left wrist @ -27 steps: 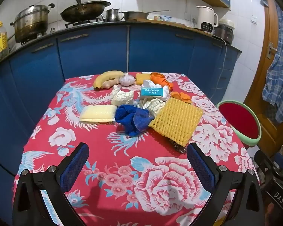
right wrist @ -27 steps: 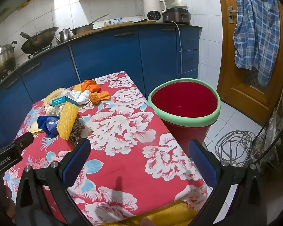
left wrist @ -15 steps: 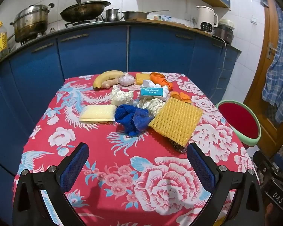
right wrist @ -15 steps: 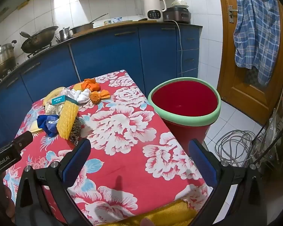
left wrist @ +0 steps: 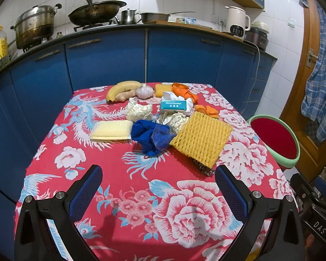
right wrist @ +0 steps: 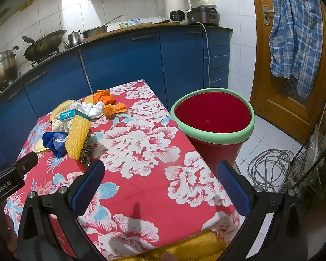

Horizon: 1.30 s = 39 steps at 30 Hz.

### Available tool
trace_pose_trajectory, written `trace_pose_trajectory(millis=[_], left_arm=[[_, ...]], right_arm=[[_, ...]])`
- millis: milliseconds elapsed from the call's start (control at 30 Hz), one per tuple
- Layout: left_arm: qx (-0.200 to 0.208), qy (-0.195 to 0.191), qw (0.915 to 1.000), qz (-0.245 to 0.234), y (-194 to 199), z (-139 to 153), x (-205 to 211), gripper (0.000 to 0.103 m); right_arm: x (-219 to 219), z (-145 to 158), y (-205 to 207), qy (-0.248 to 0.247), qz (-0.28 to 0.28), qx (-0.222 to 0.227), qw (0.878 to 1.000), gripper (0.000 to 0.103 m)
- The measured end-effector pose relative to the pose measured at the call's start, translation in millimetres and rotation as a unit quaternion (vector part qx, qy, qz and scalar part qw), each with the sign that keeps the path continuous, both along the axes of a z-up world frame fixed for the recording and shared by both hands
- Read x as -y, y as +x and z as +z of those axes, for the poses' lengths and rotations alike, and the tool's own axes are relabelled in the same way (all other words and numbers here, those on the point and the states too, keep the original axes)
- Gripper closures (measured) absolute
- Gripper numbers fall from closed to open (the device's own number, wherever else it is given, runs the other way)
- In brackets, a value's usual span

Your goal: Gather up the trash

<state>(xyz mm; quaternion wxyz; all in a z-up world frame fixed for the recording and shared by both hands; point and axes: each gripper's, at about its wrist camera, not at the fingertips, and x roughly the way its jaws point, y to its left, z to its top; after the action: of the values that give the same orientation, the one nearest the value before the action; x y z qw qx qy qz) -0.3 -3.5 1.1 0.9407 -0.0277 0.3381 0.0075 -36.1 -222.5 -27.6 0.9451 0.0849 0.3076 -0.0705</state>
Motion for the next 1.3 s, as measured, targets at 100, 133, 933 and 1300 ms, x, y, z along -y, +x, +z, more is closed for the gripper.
trace_pose_trajectory(millis=[100, 133, 933, 1300], left_arm=[[0.000, 0.000, 1.0000, 0.000, -0.1, 0.0, 0.3, 0.000], [0.000, 0.000, 1.0000, 0.000, -0.1, -0.2, -0.1, 0.000], [-0.001, -0.001, 1.0000, 0.000, -1.0, -1.7, -0.1, 0.000], [-0.002, -0.002, 1.0000, 0.000, -1.1, -1.6, 0.0, 0.000]], right_arm=[[0.2, -0.6, -0.2, 0.000, 0.000, 0.000, 1.000, 0.001], [0.3, 0.0, 0.0, 0.000, 0.001, 0.000, 1.000, 0.001], [-1.0, -2.7, -0.1, 0.001, 0.001, -0.002, 1.000, 0.001], [-1.0, -3.1, 0.2, 0.002, 0.001, -0.002, 1.000, 0.001]])
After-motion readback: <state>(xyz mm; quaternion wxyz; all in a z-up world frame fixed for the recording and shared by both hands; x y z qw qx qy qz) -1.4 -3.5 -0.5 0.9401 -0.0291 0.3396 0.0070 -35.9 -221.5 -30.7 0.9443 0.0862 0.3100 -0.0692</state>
